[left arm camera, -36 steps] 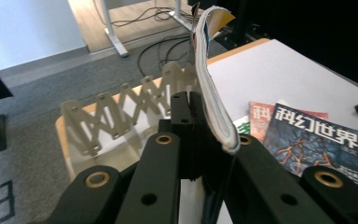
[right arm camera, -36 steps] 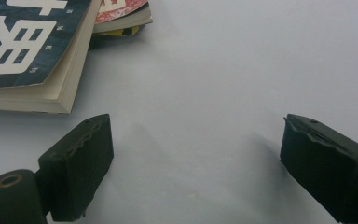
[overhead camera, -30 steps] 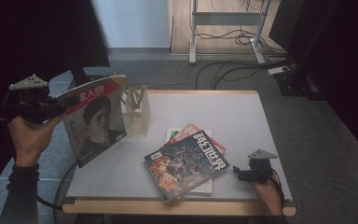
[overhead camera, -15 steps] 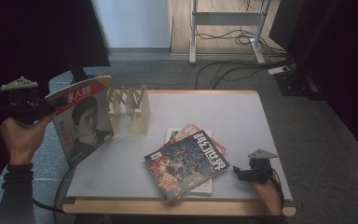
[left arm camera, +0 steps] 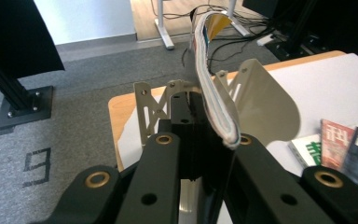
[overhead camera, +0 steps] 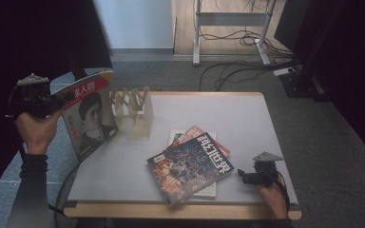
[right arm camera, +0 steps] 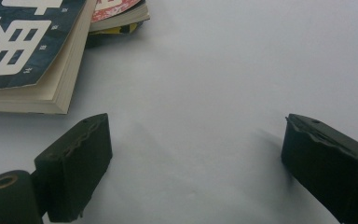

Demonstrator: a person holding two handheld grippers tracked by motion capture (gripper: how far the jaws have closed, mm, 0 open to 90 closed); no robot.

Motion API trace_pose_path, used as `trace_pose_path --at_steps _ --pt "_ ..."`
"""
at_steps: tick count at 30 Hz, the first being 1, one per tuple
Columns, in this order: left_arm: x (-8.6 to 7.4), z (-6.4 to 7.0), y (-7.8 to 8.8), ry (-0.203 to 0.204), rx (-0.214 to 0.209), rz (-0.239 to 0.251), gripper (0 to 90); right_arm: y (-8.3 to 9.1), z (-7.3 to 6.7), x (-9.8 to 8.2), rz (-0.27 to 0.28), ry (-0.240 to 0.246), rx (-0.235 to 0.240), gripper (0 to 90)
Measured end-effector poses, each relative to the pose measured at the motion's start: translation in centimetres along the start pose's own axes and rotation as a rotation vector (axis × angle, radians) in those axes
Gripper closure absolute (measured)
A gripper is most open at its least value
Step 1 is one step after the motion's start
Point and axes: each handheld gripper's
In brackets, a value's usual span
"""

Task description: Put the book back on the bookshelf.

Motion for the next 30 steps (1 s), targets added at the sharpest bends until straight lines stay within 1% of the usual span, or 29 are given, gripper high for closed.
trace_pose_path --at_steps 5,13,17,21,25,27,29,30 --pt "0.2 -0.2 -1.3 0.013 0.006 0.006 86.9 0.0 0.0 0.0 0.0 -0.002 0.0 7.9" --pt "0.8 -0.1 -3.1 0.024 -0.001 0.019 86.9 0.0 0.0 0.0 0.001 0.0 0.0 7.9" --pt "0.6 -0.1 -3.8 0.024 0.002 0.032 86.9 0.0 0.0 0.0 0.002 -0.001 -0.002 7.8" --pt "0.2 -0.2 -4.2 0.038 -0.02 0.049 86.8 0.0 0.0 0.0 0.002 -0.001 -0.002 7.9" --pt "-0.1 -0.6 -3.9 0.052 -0.04 0.031 86.6 0.0 0.0 0.0 0.001 0.0 0.0 7.8" --pt "-0.2 -0.8 -3.7 0.057 -0.046 0.014 86.5 0.0 0.0 0.0 0.001 0.0 0.0 7.9" --pt "-0.3 -1.0 -3.5 0.065 -0.065 -0.013 86.2 0.0 0.0 0.0 0.001 0.0 0.0 7.8" --pt "-0.4 -1.1 -3.3 0.063 -0.067 -0.023 86.2 0.0 0.0 0.0 0.001 0.0 0.0 7.8"
Point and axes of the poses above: each handheld gripper's, and its own axes: y roughly backward along the jaws, x roughly out of its top, z roughly to its right, and after that the axes turned 8 degrees about y, right-handed
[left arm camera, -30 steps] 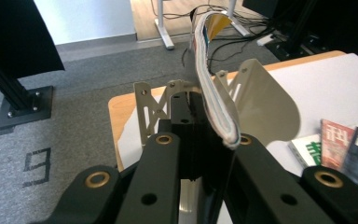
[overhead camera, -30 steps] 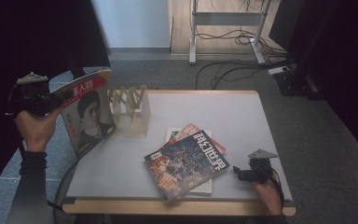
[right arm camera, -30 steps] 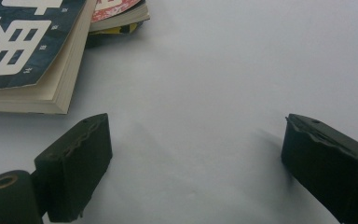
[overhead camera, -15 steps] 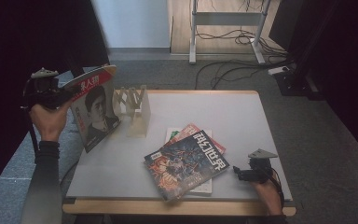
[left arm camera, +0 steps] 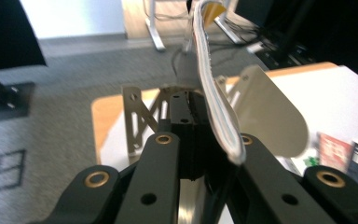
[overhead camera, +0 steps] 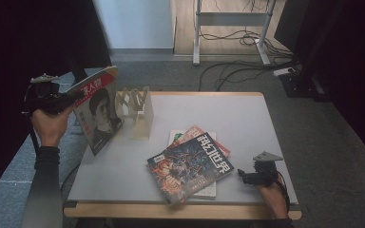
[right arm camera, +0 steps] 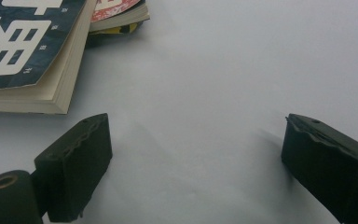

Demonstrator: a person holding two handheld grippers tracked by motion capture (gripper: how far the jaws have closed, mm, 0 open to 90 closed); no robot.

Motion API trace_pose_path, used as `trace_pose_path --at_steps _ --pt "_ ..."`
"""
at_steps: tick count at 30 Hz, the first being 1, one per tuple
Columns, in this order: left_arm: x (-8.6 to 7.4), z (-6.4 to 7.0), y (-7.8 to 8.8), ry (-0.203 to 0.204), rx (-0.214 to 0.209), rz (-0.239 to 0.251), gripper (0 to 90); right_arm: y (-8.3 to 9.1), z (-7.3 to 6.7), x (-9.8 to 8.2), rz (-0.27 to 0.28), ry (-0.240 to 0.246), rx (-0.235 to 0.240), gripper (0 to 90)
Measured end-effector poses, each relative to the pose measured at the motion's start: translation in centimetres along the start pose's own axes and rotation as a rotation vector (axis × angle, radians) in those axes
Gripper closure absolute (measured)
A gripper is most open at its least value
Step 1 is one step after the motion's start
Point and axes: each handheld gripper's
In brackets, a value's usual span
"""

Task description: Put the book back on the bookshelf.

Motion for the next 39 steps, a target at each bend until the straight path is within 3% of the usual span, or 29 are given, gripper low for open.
trace_pose_path --at_steps 4,17,22,31,39 --pt "-0.1 -0.4 0.4 0.013 -0.012 -0.051 86.1 0.0 0.0 0.0 0.0 0.001 0.0 7.8" --pt "-0.1 -0.3 1.5 -0.016 0.01 -0.225 85.2 0.0 0.0 0.0 0.002 -0.001 -0.001 7.9" --pt "-0.2 -0.2 1.6 -0.007 0.025 -0.208 86.7 0.0 0.0 0.0 0.0 -0.001 0.001 7.9" --pt "0.1 0.1 1.6 0.003 0.042 -0.127 87.2 0.0 0.0 0.0 0.0 0.0 0.001 7.9" --pt "-0.1 0.0 0.5 0.025 0.039 -0.083 87.1 0.0 0.0 0.0 0.0 0.0 0.001 7.9"
Point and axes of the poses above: each handheld gripper's, and its own axes: y roughly backward along the jaws, x roughly out of its top, z roughly to its right, and after that the axes turned 8 degrees about y, right-handed
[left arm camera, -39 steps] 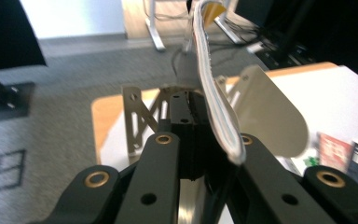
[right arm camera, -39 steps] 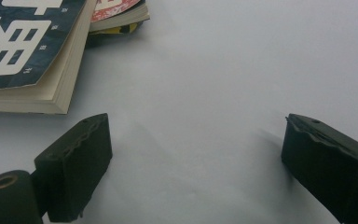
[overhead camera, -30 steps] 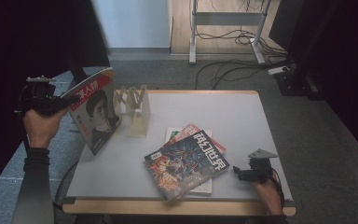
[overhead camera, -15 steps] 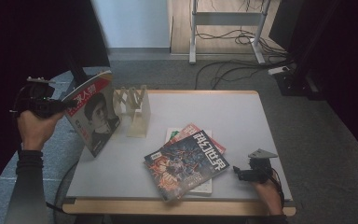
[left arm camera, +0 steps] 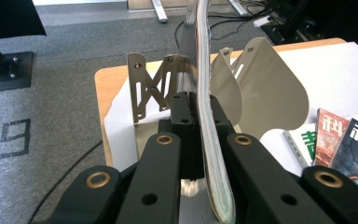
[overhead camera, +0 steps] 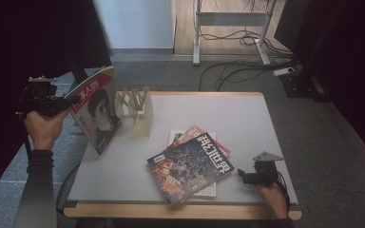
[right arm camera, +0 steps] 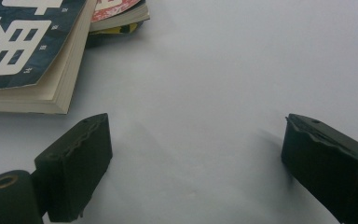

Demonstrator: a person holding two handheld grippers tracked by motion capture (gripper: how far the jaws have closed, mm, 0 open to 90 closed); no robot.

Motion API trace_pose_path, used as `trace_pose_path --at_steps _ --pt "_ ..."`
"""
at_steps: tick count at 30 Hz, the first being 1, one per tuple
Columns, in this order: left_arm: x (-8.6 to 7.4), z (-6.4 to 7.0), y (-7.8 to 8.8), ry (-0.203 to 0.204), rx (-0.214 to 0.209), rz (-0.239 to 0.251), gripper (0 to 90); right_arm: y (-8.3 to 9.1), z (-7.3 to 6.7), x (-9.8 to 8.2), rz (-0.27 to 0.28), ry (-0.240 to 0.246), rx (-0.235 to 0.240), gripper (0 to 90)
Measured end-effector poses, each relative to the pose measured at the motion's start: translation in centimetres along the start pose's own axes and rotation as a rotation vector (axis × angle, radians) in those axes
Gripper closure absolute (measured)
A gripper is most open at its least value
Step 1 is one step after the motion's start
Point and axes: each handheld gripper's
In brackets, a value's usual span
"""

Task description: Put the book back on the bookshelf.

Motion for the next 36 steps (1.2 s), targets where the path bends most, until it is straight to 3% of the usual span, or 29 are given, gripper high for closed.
trace_pose_path --at_steps 5,14,19,31,36 --pt "-0.6 -0.7 -0.6 0.026 -0.003 0.02 86.9 0.0 0.0 0.0 0.001 0.001 -0.002 7.9" --pt "-1.3 -1.5 -0.5 -0.001 0.067 0.009 85.5 0.0 0.0 0.0 -0.001 0.0 -0.002 7.9" --pt "-1.3 -1.5 -0.4 -0.007 0.045 0.011 80.8 0.0 0.0 0.0 0.0 -0.002 -0.002 7.9" --pt "-1.5 -1.5 0.8 -0.028 0.053 0.048 49.1 0.0 0.0 0.0 0.001 0.002 -0.002 7.9" --pt "-1.4 -1.4 1.5 -0.033 0.029 0.061 36.5 0.0 0.0 0.0 0.0 -0.001 -0.001 8.0"
Point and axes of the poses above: each handheld gripper's, and its own axes: y roughly backward along the jaws, x roughly out of its top, z roughly to its right, and after that the axes turned 8 degrees about y, right-handed
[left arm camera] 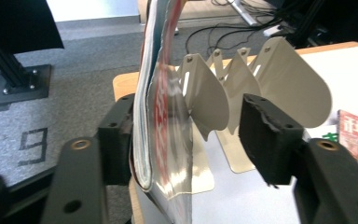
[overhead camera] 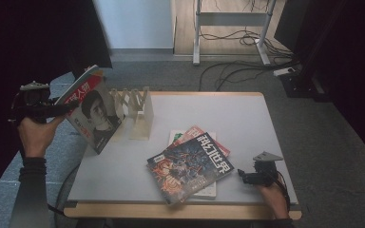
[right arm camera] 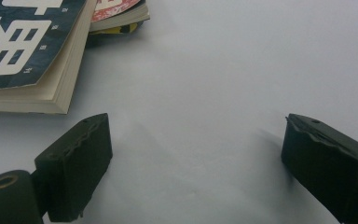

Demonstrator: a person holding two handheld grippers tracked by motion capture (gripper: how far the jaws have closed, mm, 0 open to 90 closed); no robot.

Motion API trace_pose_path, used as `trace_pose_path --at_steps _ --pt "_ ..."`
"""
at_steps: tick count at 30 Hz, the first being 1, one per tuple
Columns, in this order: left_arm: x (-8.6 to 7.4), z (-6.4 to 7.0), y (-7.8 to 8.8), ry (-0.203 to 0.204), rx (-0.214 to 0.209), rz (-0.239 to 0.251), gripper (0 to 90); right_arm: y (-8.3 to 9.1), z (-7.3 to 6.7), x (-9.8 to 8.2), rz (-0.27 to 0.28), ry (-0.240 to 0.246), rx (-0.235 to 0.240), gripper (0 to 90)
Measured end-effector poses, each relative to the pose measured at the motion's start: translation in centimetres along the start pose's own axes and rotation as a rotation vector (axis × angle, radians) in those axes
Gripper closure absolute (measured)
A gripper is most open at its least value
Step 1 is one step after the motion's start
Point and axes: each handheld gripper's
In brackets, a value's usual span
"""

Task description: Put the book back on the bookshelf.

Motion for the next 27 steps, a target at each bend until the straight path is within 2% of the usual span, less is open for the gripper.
trace_pose_path --at_steps 5,10,18,24,27 --pt "0.6 0.2 0.8 -0.008 -0.01 0.021 28.9 0.0 0.0 0.0 0.0 -0.001 -0.001 8.0" --pt "1.4 0.7 2.0 -0.026 -0.009 0.046 25.1 0.0 0.0 0.0 -0.001 0.002 0.002 8.0" --pt "2.2 2.1 3.2 -0.055 -0.029 0.07 20.4 0.0 0.0 0.0 -0.001 0.0 0.003 7.9" --pt "2.2 3.7 3.0 -0.085 -0.069 0.053 14.7 0.0 0.0 0.0 -0.001 0.0 0.002 7.9" --pt "1.9 4.7 2.8 -0.109 -0.113 0.047 14.0 0.0 0.0 0.0 -0.001 0.0 0.002 7.9"
Point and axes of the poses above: each handheld gripper's, and its own axes: y roughly backward along the jaws, x roughly out of its top, z roughly to its right, and after that the axes turned 8 degrees about y, right-handed
